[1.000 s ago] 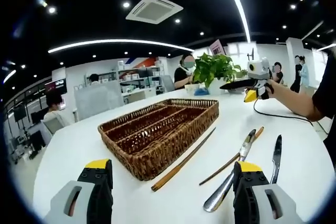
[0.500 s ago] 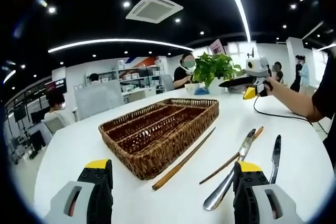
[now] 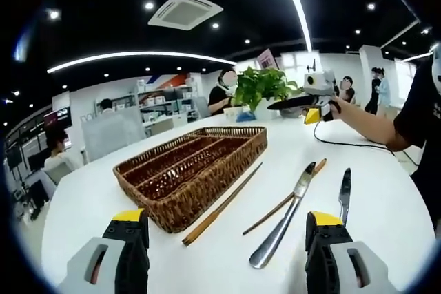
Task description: Arrange the knives, forks, and spoons in their matching storage slots by inserting each utensil handle-first until every utensil is classified and aligned in the correct compartment
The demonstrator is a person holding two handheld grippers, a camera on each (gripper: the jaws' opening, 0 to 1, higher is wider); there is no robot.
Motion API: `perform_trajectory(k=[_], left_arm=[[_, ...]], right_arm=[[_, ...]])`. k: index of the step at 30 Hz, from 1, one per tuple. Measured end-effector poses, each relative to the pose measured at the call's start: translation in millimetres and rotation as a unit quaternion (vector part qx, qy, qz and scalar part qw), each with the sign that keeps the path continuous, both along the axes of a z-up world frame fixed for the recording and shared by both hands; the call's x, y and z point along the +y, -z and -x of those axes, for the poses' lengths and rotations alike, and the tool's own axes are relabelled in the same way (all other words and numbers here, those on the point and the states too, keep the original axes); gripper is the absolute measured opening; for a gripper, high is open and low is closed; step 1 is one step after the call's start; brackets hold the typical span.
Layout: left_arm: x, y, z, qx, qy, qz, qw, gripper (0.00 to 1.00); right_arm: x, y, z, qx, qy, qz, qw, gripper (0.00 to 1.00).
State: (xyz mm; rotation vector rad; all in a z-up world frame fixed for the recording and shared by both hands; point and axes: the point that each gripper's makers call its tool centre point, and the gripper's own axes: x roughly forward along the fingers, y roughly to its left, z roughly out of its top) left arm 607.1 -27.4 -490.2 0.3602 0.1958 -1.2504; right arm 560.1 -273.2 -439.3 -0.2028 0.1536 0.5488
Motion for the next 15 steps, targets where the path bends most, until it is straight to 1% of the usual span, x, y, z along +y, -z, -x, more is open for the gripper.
perform_trajectory(k=[1, 3, 6, 9, 11, 13, 15], left_arm=[[-2.0, 2.0, 2.5, -0.005, 0.007, -0.006, 1.0, 0.9], [-5.2, 3.9, 4.6, 0.004, 0.009, -0.006, 0.9999, 0.93], [-4.4, 5.9, 6.6, 0.001, 0.015, -0.012, 0.9998, 0.92], [-3.1, 8.8, 9.4, 0.005, 0.025, -0.016, 0.9996, 0.88], [-3.7, 10.7, 10.9, 0.007, 0.031, -0.015, 0.9994, 0.86], [-4.7, 14.0, 11.5, 0.013, 0.034, -0.018, 0.9992, 0.84], [-5.8, 13.1, 12.1, 0.009, 0.035, -0.018, 0.9992, 0.84]], right_arm=[[1.9, 0.5, 0.2, -0.001, -0.003, 0.001, 1.0, 1.0], [5.1, 2.7, 1.1, 0.001, -0.011, 0.004, 0.9999, 1.0], [13.4, 5.1, 4.4, 0.003, -0.029, 0.002, 0.9996, 1.0], [25.8, 8.9, 9.8, 0.005, -0.056, 0.007, 0.9984, 1.0], [35.4, 14.8, 13.5, 0.013, -0.076, 0.012, 0.997, 1.0], [44.5, 19.9, 16.9, 0.014, -0.096, 0.02, 0.9951, 0.99], [47.2, 24.0, 16.8, 0.02, -0.098, 0.025, 0.9947, 0.99]])
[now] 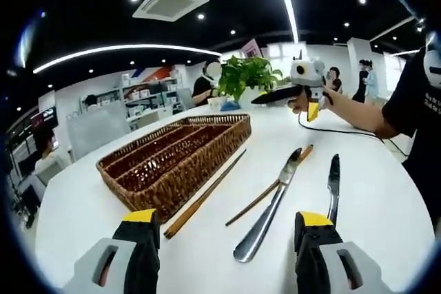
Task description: Arrange the knives, forks, and spoons in their matching storage slots by inserting each utensil handle-first until every utensil is classified and aligned in the correct compartment
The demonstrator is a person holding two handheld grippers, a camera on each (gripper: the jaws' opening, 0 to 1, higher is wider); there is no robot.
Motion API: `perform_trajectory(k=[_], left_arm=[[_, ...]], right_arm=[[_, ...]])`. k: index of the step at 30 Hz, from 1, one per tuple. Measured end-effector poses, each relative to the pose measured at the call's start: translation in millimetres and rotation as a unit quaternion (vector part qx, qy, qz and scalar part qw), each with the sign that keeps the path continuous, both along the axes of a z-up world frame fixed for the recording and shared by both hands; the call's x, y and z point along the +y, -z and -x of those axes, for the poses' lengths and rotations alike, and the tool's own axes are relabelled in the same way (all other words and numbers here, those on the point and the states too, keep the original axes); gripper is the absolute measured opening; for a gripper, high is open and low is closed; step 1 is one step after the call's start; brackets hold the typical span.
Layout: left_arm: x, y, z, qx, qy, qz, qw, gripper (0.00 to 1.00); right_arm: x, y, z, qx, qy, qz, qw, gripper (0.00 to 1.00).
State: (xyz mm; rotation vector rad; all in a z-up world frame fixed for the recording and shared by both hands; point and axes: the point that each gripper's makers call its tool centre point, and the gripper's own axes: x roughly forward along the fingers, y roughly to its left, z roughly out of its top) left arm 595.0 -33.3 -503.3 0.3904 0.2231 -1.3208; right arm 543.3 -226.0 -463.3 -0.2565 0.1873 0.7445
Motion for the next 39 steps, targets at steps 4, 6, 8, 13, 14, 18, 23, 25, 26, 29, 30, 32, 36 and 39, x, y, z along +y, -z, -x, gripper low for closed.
perform_trajectory(k=[4, 6, 8, 13, 14, 18, 23, 25, 26, 29, 30, 32, 36, 39], left_arm=[[1.0, -12.1, -5.0, 0.012, 0.005, 0.045, 0.9989, 0.88], [4.0, -16.8, -12.1, 0.012, -0.008, 0.036, 0.9993, 0.92], [8.0, -25.0, -15.7, 0.01, -0.015, 0.038, 0.9991, 0.95], [45.6, -36.5, -39.5, -0.029, -0.023, -0.004, 0.9993, 1.0], [57.6, -38.3, -46.3, -0.029, -0.026, -0.01, 0.9992, 1.0], [86.1, -42.5, -63.1, -0.024, -0.038, -0.005, 0.999, 1.0], [77.8, -46.3, -59.3, -0.028, -0.066, 0.024, 0.9971, 1.0], [61.7, -41.5, -47.9, -0.023, -0.063, 0.034, 0.9972, 1.0], [57.4, -41.6, -45.2, -0.024, -0.062, 0.042, 0.997, 1.0], [34.1, -41.2, -27.7, -0.023, -0.044, 0.09, 0.9947, 1.0], [27.9, -35.0, -20.7, -0.018, -0.033, 0.09, 0.9952, 1.0], [19.4, -20.3, -6.8, -0.011, -0.003, 0.069, 0.9976, 1.0], [11.9, -9.5, -5.3, -0.002, 0.017, 0.059, 0.9981, 1.0], [8.6, -4.5, -3.9, 0.004, 0.023, 0.055, 0.9982, 0.95]], right_arm=[[-1.9, -2.3, 0.5, -0.001, -0.005, -0.009, 0.9999, 0.99], [-4.7, -3.1, -0.6, 0.0, -0.002, -0.012, 0.9999, 0.99], [-7.7, -4.5, -1.0, -0.001, 0.001, -0.013, 0.9999, 0.99], [-10.0, -10.4, -0.8, -0.006, 0.005, -0.022, 0.9997, 0.99], [-9.9, -11.1, -0.9, -0.007, 0.005, -0.023, 0.9997, 0.99], [-8.4, -11.8, -0.8, -0.007, 0.005, -0.024, 0.9997, 0.99], [-4.2, -12.1, -0.3, -0.009, 0.0, -0.021, 0.9997, 0.99], [-2.8, -12.7, 0.0, -0.011, -0.002, -0.022, 0.9997, 0.99], [-2.6, -12.5, 0.0, -0.011, -0.002, -0.022, 0.9997, 0.99], [-5.1, -11.4, -0.2, -0.011, -0.004, -0.026, 0.9996, 0.99], [-7.7, -11.7, -1.3, -0.01, -0.002, -0.029, 0.9995, 0.99], [-9.2, -12.6, -1.4, -0.01, 0.0, -0.032, 0.9994, 0.99], [-7.3, -13.8, -0.5, -0.012, -0.001, -0.032, 0.9994, 0.99], [-1.9, -13.4, 1.4, -0.012, -0.01, -0.035, 0.9993, 0.99]])
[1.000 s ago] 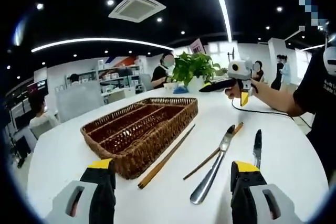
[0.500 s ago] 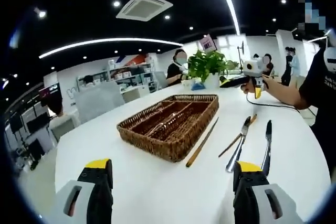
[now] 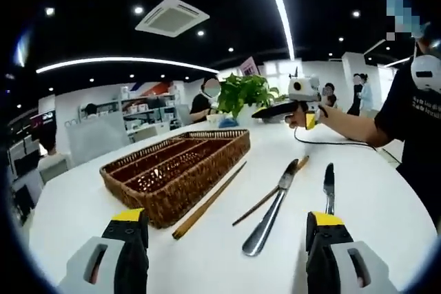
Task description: Arrange the knives, forks, and spoons in their matching storage slots by inserting each utensil handle-first until every utensil is classified and aligned in the correct compartment
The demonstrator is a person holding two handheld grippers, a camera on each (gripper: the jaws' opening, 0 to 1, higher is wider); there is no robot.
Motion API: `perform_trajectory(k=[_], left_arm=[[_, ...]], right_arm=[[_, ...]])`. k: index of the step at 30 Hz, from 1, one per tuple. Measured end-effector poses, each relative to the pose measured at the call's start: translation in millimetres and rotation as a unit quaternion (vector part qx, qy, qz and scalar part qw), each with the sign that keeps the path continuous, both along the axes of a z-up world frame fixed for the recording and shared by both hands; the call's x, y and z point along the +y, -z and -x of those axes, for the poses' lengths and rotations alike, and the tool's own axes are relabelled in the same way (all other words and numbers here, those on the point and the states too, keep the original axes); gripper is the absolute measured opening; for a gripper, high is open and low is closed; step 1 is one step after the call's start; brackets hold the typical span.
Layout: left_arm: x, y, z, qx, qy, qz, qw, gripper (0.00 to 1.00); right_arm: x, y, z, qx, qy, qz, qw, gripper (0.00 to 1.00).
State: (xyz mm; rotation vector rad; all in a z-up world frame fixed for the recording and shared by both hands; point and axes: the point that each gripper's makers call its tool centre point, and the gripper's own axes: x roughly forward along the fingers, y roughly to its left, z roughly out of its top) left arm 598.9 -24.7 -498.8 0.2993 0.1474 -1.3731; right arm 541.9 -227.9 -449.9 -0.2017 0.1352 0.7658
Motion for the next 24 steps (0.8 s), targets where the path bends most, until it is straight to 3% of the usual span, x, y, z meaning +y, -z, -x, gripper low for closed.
perform_trajectory(k=[1, 4, 9, 14, 17, 21, 24], left_arm=[[0.3, 0.7, 1.4, 0.003, 0.003, -0.002, 1.0, 0.88], [-2.5, 5.7, 3.5, 0.006, 0.005, -0.01, 0.9999, 0.88], [-5.2, 10.2, 10.3, 0.007, 0.017, -0.027, 0.9994, 0.79], [-12.0, 12.0, 14.1, 0.006, 0.026, -0.036, 0.999, 0.66], [-14.4, 15.4, 19.5, 0.011, 0.039, -0.044, 0.9982, 0.58], [-15.5, 14.9, 25.2, 0.009, 0.051, -0.048, 0.9975, 0.46], [-17.4, 13.5, 26.8, 0.006, 0.054, -0.046, 0.9975, 0.41]], right_arm=[[1.4, -0.5, 0.1, -0.001, -0.002, -0.003, 1.0, 0.99], [9.4, 5.4, 3.5, 0.006, -0.02, -0.004, 0.9998, 0.99], [25.6, 20.6, 6.2, 0.017, -0.044, 0.013, 0.9988, 0.98], [42.4, 37.8, 5.8, 0.026, -0.057, 0.037, 0.9973, 0.91], [50.9, 45.6, 6.9, 0.028, -0.067, 0.049, 0.9961, 0.8], [60.2, 59.1, 10.3, 0.062, -0.079, 0.054, 0.9934, 0.81], [60.7, 62.3, 10.0, 0.087, -0.076, 0.042, 0.9923, 0.74]])
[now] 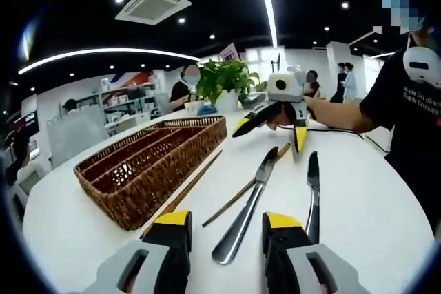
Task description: Arrange the knives, forks, and spoons in their matching storage slots by inserting each utensil handle-first until every utensil is classified and aligned in the correct compartment
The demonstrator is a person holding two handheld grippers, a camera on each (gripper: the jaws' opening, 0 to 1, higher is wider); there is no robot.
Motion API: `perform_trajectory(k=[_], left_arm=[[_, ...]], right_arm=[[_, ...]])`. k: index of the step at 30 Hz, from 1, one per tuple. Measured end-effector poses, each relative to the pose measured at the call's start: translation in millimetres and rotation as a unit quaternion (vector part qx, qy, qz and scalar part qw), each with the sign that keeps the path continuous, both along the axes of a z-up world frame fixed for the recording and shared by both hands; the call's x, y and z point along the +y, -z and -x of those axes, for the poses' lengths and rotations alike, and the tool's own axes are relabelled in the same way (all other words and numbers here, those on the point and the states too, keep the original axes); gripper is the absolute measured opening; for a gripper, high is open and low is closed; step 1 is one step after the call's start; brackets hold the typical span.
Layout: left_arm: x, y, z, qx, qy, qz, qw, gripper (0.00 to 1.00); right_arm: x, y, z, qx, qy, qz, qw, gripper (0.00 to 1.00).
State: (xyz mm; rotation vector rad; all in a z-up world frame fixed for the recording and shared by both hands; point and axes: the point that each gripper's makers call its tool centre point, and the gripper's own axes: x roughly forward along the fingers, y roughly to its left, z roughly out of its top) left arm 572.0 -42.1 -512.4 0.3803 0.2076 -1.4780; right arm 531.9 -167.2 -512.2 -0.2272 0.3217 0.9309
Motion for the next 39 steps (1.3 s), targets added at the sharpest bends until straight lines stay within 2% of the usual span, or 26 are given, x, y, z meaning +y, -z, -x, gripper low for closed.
perform_trajectory(k=[8, 15, 19, 26, 33, 39], left_arm=[[-7.7, 5.7, 8.0, -0.001, 0.018, -0.013, 0.9998, 0.4], [-8.3, 7.9, 6.9, 0.002, 0.017, -0.017, 0.9997, 0.41], [-9.0, 5.9, 6.6, 0.0, 0.015, -0.014, 0.9998, 0.42], [-9.9, 5.3, 5.9, 0.0, 0.012, -0.014, 0.9998, 0.45], [-12.6, 3.8, 8.1, -0.005, 0.016, -0.012, 0.9998, 0.43], [-20.3, 5.9, 16.1, -0.009, 0.029, -0.016, 0.9994, 0.41]], right_arm=[[2.9, 14.4, 4.8, 0.026, -0.011, 0.014, 0.9995, 0.51], [5.9, 19.2, 7.5, 0.044, -0.02, 0.015, 0.9987, 0.31], [6.8, 20.3, 8.7, 0.047, -0.022, 0.016, 0.9985, 0.27], [7.8, 20.3, 12.0, 0.047, -0.034, 0.021, 0.9981, 0.12], [7.6, 19.1, 13.2, 0.03, -0.043, 0.039, 0.9979, 0.11], [7.4, 9.1, 14.5, 0.015, -0.046, 0.033, 0.9983, 0.11]])
